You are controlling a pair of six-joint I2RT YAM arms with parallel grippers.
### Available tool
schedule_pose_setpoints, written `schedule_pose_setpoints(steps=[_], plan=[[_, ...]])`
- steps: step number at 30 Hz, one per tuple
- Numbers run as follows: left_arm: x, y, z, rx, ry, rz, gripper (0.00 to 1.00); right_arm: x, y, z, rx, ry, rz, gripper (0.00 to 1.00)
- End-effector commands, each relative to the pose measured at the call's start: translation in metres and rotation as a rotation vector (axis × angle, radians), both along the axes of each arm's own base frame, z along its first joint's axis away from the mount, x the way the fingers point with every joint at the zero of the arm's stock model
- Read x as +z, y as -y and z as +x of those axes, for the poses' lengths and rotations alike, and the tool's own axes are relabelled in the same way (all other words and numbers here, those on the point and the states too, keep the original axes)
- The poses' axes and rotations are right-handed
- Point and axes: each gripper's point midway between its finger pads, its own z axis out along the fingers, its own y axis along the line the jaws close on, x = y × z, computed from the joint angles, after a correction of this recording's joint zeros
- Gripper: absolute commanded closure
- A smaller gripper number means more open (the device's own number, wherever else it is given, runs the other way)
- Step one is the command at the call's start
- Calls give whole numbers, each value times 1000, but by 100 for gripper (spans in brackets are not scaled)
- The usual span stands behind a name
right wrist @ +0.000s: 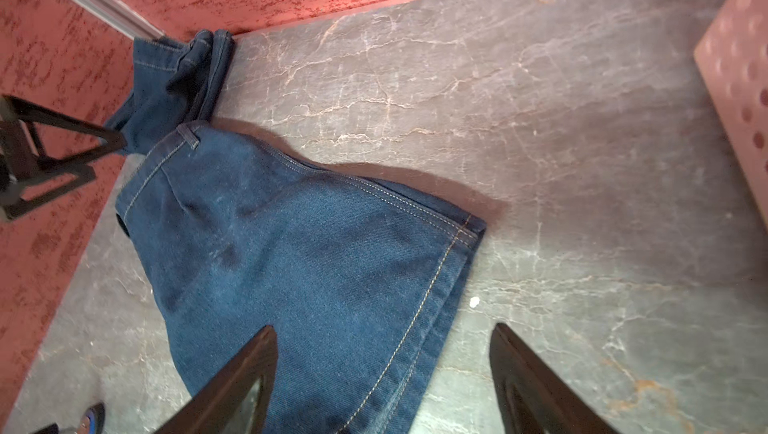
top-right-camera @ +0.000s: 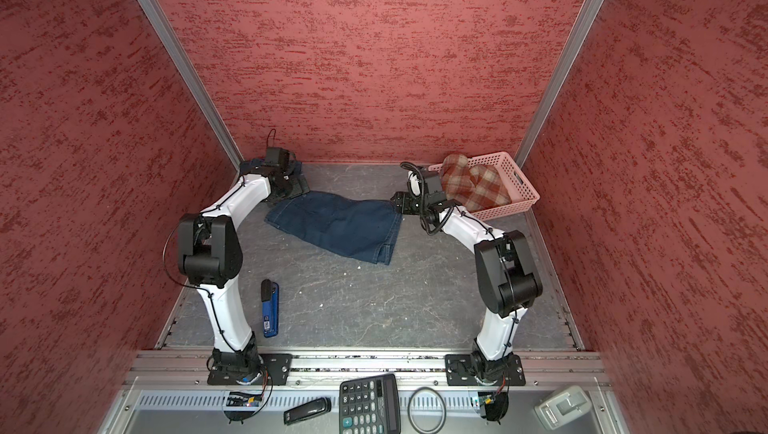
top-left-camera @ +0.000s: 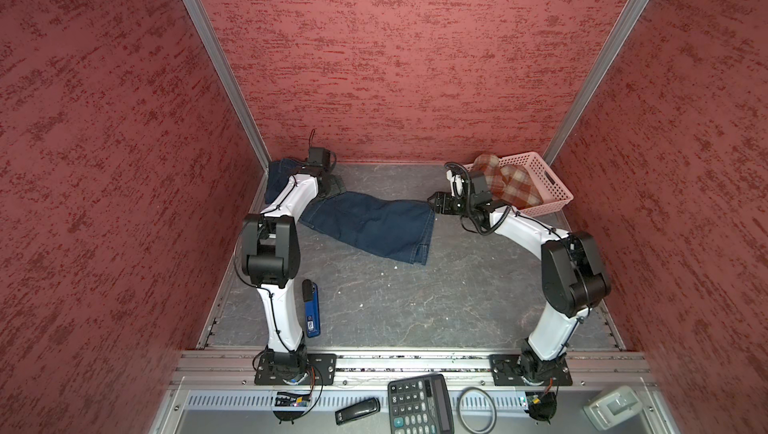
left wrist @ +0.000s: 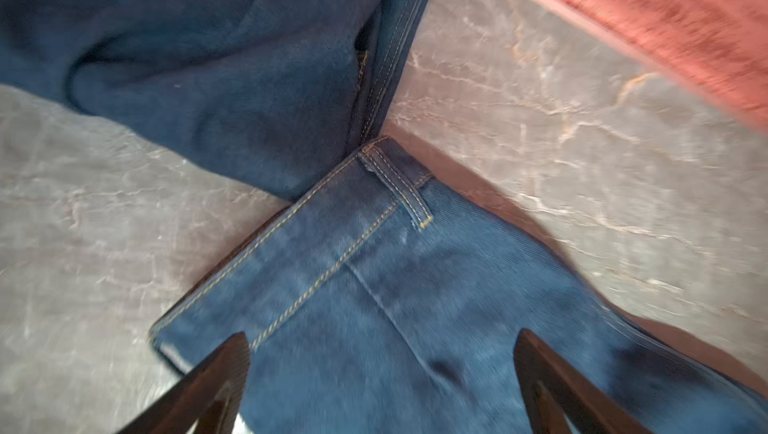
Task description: Fold and stack the skirts
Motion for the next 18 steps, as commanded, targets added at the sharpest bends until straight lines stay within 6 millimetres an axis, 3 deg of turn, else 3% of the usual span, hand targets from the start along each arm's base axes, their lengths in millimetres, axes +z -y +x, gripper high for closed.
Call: schedule_pose_setpoints(steps=[1,4,10,14,18], plan=[[-18,-3,-12,-21,-77,45,0,-21,2,4,-72,-74,-1,20],[-37,4,-19,-33,-121,17,0,-27,7,8,-105,-77,-31,20],[-70,38,-30,-94,-197,-35,1,-4,23,9,-167,-16,-61,19],[-86,81,-31,-180,-227,-65,3,17,33,-1,-184,28,-76,19],[-103,122,-35,-255,-268,-84,3,11,36,-9,-144,12,-140,19]])
